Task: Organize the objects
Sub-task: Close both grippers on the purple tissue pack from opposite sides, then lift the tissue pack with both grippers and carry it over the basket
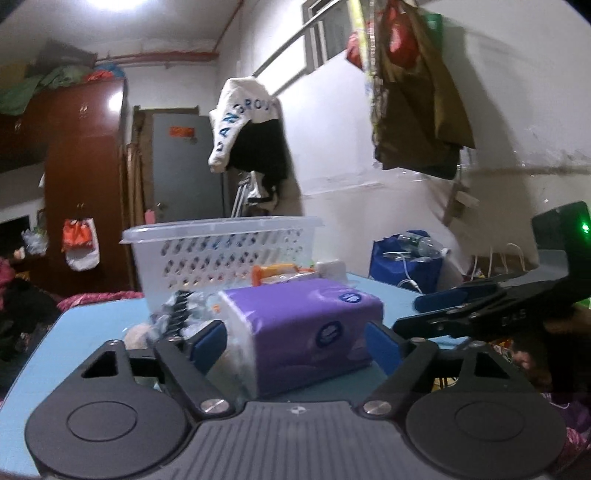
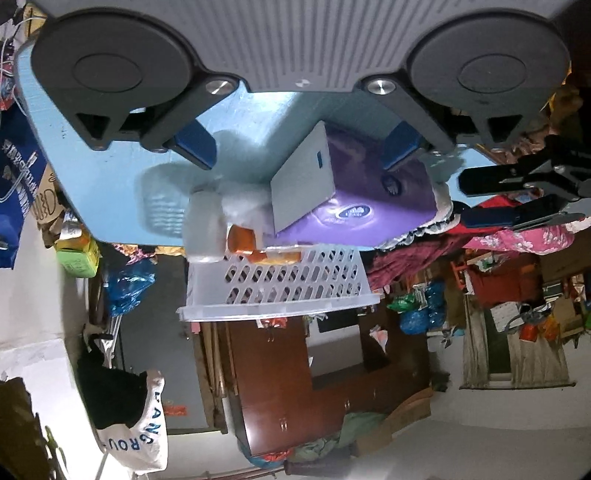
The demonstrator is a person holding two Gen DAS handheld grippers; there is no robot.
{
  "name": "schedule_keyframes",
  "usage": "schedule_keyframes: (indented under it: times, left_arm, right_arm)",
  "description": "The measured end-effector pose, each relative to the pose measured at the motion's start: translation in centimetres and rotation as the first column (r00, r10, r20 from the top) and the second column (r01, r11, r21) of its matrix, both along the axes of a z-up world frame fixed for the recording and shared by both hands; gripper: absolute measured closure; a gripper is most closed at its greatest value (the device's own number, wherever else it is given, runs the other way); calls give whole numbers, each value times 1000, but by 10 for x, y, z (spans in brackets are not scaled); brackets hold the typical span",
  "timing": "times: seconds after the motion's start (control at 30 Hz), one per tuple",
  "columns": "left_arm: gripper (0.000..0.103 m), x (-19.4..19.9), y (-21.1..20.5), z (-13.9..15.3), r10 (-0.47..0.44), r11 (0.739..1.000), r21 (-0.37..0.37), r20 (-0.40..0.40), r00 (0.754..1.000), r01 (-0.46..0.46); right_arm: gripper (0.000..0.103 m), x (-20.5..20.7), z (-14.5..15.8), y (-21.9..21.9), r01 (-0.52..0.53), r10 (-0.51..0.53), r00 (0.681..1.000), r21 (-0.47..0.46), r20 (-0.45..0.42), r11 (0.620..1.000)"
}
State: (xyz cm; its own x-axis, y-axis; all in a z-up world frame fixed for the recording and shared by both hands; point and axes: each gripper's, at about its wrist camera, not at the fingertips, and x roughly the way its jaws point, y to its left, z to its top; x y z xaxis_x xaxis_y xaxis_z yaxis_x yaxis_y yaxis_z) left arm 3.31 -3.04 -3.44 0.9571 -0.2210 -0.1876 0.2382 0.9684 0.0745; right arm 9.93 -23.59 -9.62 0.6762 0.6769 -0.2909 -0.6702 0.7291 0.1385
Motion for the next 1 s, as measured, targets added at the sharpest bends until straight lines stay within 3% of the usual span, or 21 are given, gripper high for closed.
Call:
schedule_keyframes:
  times: [0.13, 0.27, 0.4, 0.57, 0.7, 0.87, 1.0]
  left_arm:
    - [24, 5, -5, 0, -14, 1000, 27, 11, 1000, 14]
    - [25, 22, -1, -6, 6, 1000, 28, -28, 1000, -5]
    - [30, 33, 5, -8, 9, 1000, 20, -34, 999, -9]
    - [33, 36, 16, -10, -34, 999, 13, -28, 999, 35]
    - [32, 38, 13, -13, -72, 995, 69, -21, 997, 73]
    - [31, 39, 7, -14, -56, 994, 97, -20, 998, 58]
    - [37, 33, 8, -12, -44, 996, 79, -15, 999, 45]
  right_arm:
    - [23, 3, -2, -2, -20, 20, 1000, 16, 0, 1000]
    - [25, 4, -1, 2, -30, 30, 999, 8, 21, 1000]
    - [36, 8, -3, 10, -57, 57, 998, -5, 32, 998]
    - [36, 14, -6, 15, -94, 94, 995, 3, 21, 996]
    - [34, 16, -9, 20, -127, 127, 992, -5, 19, 992]
    - [36, 17, -13, 24, -183, 183, 983, 11, 28, 983]
    - [41, 8, -12, 25, -172, 172, 983, -9, 58, 985]
